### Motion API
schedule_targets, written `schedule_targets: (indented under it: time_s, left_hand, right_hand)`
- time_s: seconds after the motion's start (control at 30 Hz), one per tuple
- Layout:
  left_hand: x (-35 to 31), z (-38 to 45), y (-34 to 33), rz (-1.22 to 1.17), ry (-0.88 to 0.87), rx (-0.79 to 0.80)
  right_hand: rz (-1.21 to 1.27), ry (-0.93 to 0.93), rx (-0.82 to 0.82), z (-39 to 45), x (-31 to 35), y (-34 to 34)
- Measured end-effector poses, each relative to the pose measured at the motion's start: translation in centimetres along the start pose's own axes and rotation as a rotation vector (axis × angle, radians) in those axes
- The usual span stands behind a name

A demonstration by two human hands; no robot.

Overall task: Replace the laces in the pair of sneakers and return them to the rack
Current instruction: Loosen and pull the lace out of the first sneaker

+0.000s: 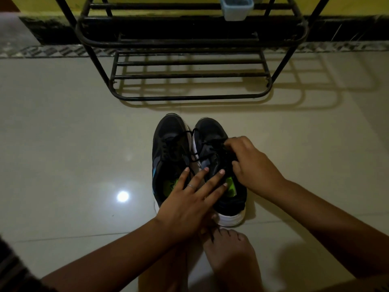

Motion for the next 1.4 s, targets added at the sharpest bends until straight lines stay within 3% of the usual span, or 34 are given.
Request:
schedule_targets:
  time_s: [0.17,0.57,0.93,1.13,1.27,1.4]
  left_hand:
    - [0.2,-0.2,-0.4,0.035,0.034,-0.024]
    - [-0.1,-0.2,-0.8,0.048,-0.005,0.015]
    - [-0.1,-0.1,-0.5,0.045,0.005,0.102]
    - [-0.3,0.0,-0.8,0.034,-0.006,0.222]
    - [-0.4,0.1,-1.2,-0.015,0.020,0.306]
    - [-0.4,0.0,-1.4,-0.027,0.001,0.325]
  right_hand:
    - [-0.181,0.140,0.150,-0.6,0.8,-2.7]
    - [-0.082,0.071,0.098,-0.4,0.8,-1.6]
    - [-0.324,0.093,0.145,-0.4,1.5,-1.8]
    - [0.041,-0.176,0.209,0.7,0.3,-0.5]
    - [0.217,-0.258,0.216,0.9,0.9,0.8]
    - [0.608,-0.414,0.225,1.0,2.4,3.5]
Point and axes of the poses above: each hand's wrist, its own z-axis towards the middle knuckle, its own y-axis out of the back of the hand, x = y × z, the point moved 10 cm from there along z, towards the middle knuckle, and after that the axes turned 14 degrees about -x, right-handed, at the moved point
